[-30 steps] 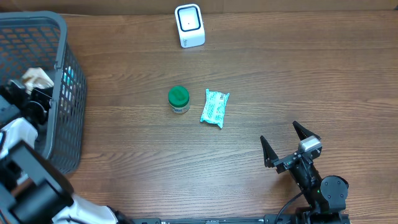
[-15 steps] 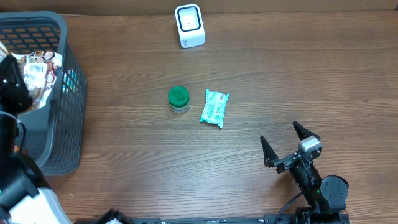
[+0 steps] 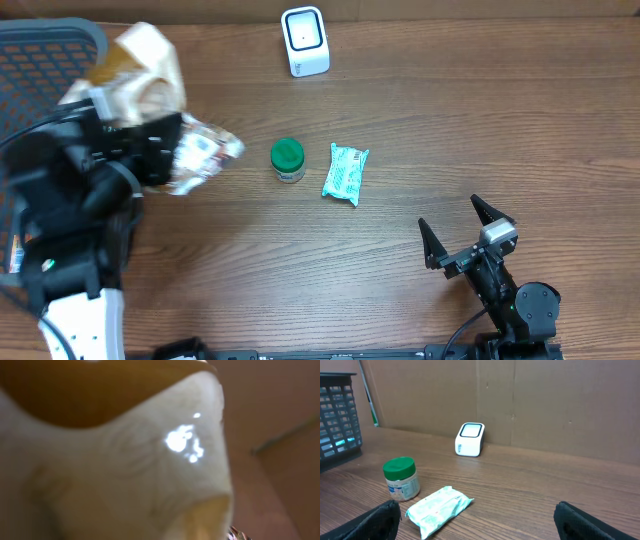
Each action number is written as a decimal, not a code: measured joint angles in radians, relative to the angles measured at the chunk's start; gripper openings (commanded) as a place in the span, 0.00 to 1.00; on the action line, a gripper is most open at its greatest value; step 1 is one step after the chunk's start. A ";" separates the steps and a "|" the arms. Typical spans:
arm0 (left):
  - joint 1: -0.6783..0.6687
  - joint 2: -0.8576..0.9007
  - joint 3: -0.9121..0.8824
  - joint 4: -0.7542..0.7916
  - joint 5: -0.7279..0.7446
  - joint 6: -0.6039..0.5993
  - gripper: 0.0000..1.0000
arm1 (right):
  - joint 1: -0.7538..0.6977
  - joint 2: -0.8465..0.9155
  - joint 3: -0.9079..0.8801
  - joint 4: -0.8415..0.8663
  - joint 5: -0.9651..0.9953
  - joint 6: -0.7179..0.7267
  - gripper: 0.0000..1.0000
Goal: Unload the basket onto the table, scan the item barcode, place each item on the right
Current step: 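Carry the snack bag past the scanner and drop it right of the wipes, then reach into the basket and grasp the Kleenex pack with left gripper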
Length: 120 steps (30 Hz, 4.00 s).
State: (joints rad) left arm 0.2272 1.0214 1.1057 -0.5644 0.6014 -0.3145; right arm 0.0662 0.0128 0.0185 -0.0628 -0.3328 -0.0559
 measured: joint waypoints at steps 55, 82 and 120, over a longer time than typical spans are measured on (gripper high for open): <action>-0.748 1.037 0.402 0.087 0.056 -0.291 0.58 | 0.000 0.000 0.000 0.000 0.000 0.000 1.00; 0.171 0.486 0.789 -0.529 -0.188 -0.048 0.62 | 0.000 0.000 0.000 -0.001 0.000 0.000 1.00; 0.320 1.109 0.699 -0.362 -0.275 0.309 0.37 | 0.000 0.000 0.000 0.000 0.000 0.000 1.00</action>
State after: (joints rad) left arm 0.5476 2.1307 1.8046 -0.9260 0.3260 -0.0055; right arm 0.0662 0.0128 0.0185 -0.0624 -0.3328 -0.0555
